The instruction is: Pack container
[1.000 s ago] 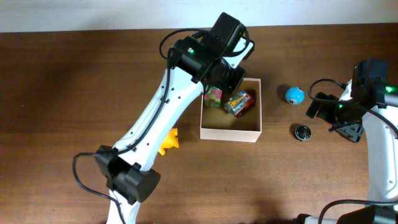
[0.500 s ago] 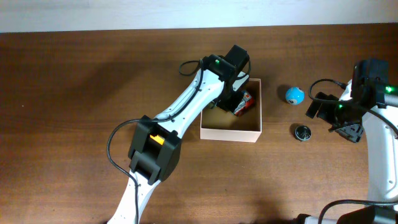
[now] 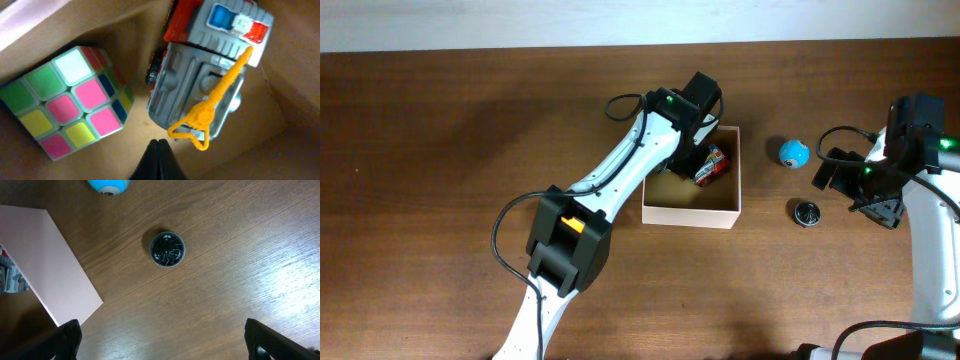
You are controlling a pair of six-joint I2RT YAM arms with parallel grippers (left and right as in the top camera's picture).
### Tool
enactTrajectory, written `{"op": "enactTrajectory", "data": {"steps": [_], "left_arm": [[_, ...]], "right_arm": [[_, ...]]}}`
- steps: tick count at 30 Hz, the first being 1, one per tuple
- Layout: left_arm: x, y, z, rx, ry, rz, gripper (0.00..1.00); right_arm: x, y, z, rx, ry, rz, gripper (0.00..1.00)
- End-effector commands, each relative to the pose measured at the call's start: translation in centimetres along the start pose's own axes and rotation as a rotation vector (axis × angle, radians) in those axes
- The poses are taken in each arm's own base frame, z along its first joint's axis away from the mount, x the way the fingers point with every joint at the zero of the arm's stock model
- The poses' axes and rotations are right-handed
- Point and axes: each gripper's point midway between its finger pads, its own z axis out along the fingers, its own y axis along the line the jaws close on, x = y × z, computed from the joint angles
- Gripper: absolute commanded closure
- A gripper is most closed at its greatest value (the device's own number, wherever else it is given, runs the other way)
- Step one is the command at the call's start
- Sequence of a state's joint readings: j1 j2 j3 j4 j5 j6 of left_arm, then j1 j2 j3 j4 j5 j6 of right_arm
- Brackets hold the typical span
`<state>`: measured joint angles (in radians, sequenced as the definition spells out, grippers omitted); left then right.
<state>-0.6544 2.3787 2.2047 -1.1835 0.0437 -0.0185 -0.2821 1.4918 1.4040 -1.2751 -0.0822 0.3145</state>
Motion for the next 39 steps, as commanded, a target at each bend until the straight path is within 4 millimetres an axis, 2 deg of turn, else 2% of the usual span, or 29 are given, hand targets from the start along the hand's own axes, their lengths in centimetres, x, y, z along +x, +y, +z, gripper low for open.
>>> {"op": "enactTrajectory", "data": {"steps": [1,4,10,13,18,28,33,39], "left_arm": [[-0.6,0.4,-0.4,-0.047,-0.026,0.025,0.99],[-1.1,0.9,-0.4,-0.084,-0.045,0.027,0.98],[-1.5,0.8,-0.3,-0.079,-0.06,0.028,0.98],[-1.4,0.2,0.6,-0.061,-0.048,0.035,0.98],[-0.1,-1.1,2.3,-0.025,0.015,0.048,0.98],[0.3,-3.9,2.2,0.066,0.028,0.072,0.98],[-0.2,-4.4,1.9,0.092,0.007,0.069,0.98],[-1.7,-5.4,0.4,0.144,-0.047,0.075,0.98]], "right_arm": [[-0.1,-0.5,0.2,0.018,-0.003,0.012,0.01],[-0.1,-0.5,0.2,0.018,-0.003,0.012,0.01],[-0.1,-0.5,0.2,0.018,-0.003,0.012,0.01],[-0.1,-0.5,0.2,0.018,-0.003,0.012,0.01],[-0.1,-0.5,0.2,0.018,-0.002,0.012,0.01],[-0.1,-0.5,0.2,0.018,-0.002,0.012,0.01],[-0.1,-0.5,0.2,0.018,-0.003,0.012,0.01],[-0.1,-0.5,0.2,0.017,-0.003,0.012,0.01]]}}
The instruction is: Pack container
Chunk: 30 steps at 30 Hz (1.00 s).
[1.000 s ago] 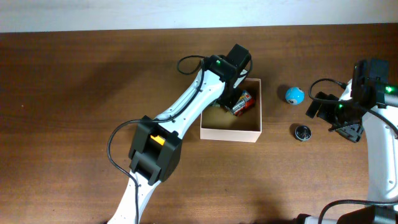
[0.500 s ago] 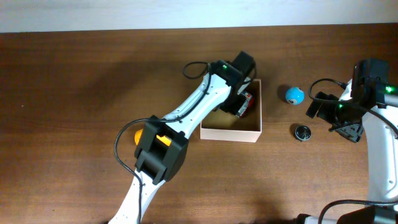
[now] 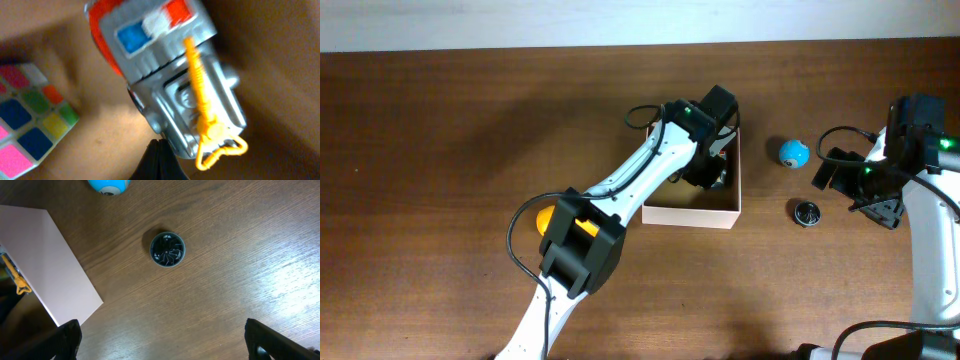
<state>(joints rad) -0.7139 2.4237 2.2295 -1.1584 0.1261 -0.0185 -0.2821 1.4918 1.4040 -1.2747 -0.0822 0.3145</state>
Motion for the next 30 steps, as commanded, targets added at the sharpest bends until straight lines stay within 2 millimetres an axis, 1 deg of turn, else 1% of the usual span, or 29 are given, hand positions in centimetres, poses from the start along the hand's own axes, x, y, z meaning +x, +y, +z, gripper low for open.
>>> {"op": "enactTrajectory", "data": {"steps": [1,5,8,15,19,22,25,30], "left_arm": [[-1.7,-1.0,-1.3,0.048,-0.057,0.02,0.98],[-2.2,-1.1,-2.1,0.047,-0.074,0.023,0.98],[-1.8,-0.9,-2.7,0.037,-0.056,0.019,0.98],[0.8,-1.4,-3.7,0.036,0.05,-0.015,0.98],[2.1,-2.7,-3.7,0.075,0.102,-0.018,0.98],[1.9,-3.7,-3.6,0.091,0.096,-0.003,0.98],[1.3,-4.4,-3.3,0.096,0.07,0.015,0.98],[0.7,-4.9,-2.8,0.099,0.046,0.029,0.98]], "right_arm": [[-0.1,-0.5,0.2,0.018,-0.003,0.012,0.01],[-0.1,-0.5,0.2,0.018,-0.002,0.012,0.01],[-0.1,-0.5,0.2,0.018,-0.002,0.012,0.01],[-0.1,-0.5,0.2,0.018,-0.002,0.012,0.02],[-0.1,-0.5,0.2,0.018,-0.003,0.012,0.01],[-0.2,-0.5,0.2,0.016,-0.006,0.012,0.02],[-0.2,-0.5,0.2,0.016,-0.006,0.012,0.01],[-0.2,-0.5,0.2,0.016,-0.006,0.012,0.01]]}}
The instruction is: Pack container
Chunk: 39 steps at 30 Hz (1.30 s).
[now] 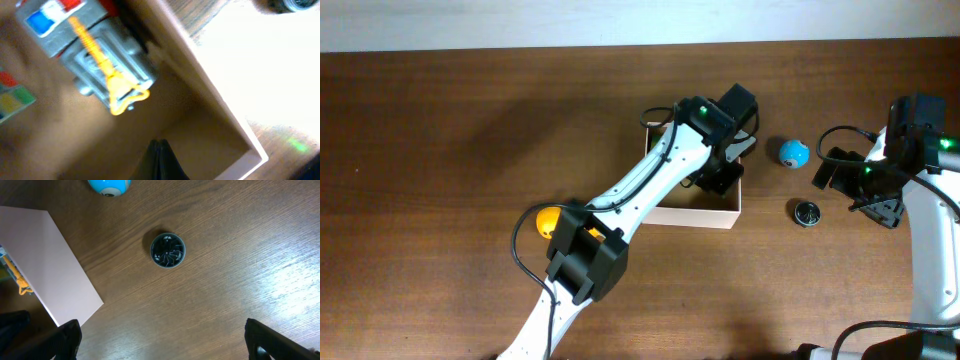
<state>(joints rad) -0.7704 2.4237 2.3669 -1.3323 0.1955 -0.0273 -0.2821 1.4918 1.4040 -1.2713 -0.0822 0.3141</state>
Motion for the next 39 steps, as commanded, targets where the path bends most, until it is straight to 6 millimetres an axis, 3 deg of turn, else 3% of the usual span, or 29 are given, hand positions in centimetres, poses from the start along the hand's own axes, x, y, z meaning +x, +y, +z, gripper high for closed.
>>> {"op": "enactTrajectory", "data": {"steps": [1,18,31,39], "left_arm": [[-0.2,-0.3,0.5,0.019,0.0,-0.011,0.98],[0.1,0.4,3.6,0.011,0.007,-0.008,0.98],[-2.7,2.2,3.4,-0.09,-0.104,0.041,0.98],[-2.8,2.3,3.3,-0.091,-0.111,0.059,0.98]], "right_arm": [[-0.1,-0.5,0.2,0.018,-0.003,0.013,0.01],[-0.1,-0.5,0.2,0.018,-0.003,0.013,0.01],[-0.1,-0.5,0.2,0.018,-0.001,0.013,0.01],[-0.1,-0.5,0.2,0.018,-0.001,0.012,0.01]]}}
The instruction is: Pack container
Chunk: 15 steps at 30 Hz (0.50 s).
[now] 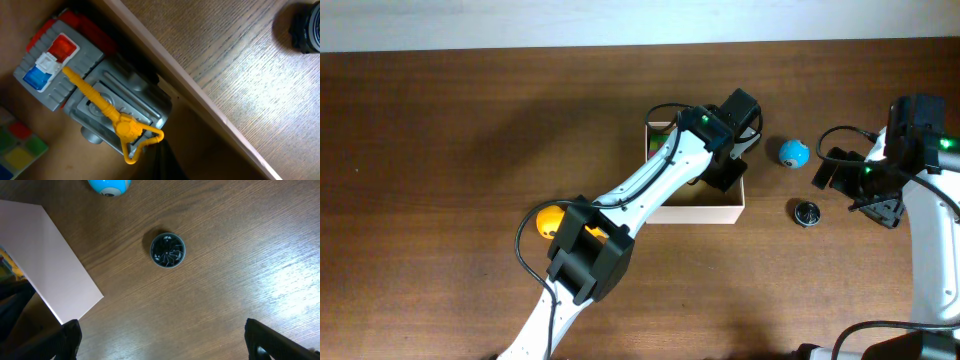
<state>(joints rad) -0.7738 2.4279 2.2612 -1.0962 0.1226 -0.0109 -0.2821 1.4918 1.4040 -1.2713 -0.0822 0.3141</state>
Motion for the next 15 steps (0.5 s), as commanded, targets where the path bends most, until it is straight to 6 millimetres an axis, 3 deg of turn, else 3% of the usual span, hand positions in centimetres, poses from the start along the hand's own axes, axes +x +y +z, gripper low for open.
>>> {"op": "enactTrajectory", "data": {"steps": [1,2,4,7,11,15], "left_arm": [[0.5,0.7,0.7,-0.02,0.021,0.02,0.98],[0.6,0.7,0.6,-0.02,0.029,0.019,0.96],[1.2,0.7,0.0,-0.02,0.057,0.015,0.78],[1.7,0.6,-2.0,-0.029,0.081,0.014,0.6],[0.5,2.0,-6.8,-0.117,0.023,0.013,0.34],[-1.0,4.1,-12.3,-0.176,-0.091,-0.016,0.23]], "right_arm": [[-0.1,-0.5,0.2,0.018,-0.002,0.012,0.01],[-0.1,-0.5,0.2,0.018,-0.001,0.012,0.01],[-0.1,-0.5,0.2,0.018,-0.002,0.012,0.01],[-0.1,-0.5,0.2,0.018,-0.002,0.012,0.01],[-0.1,-0.5,0.2,0.018,-0.002,0.013,0.01],[0.0,-0.5,0.2,0.019,0.001,0.013,0.01]]}}
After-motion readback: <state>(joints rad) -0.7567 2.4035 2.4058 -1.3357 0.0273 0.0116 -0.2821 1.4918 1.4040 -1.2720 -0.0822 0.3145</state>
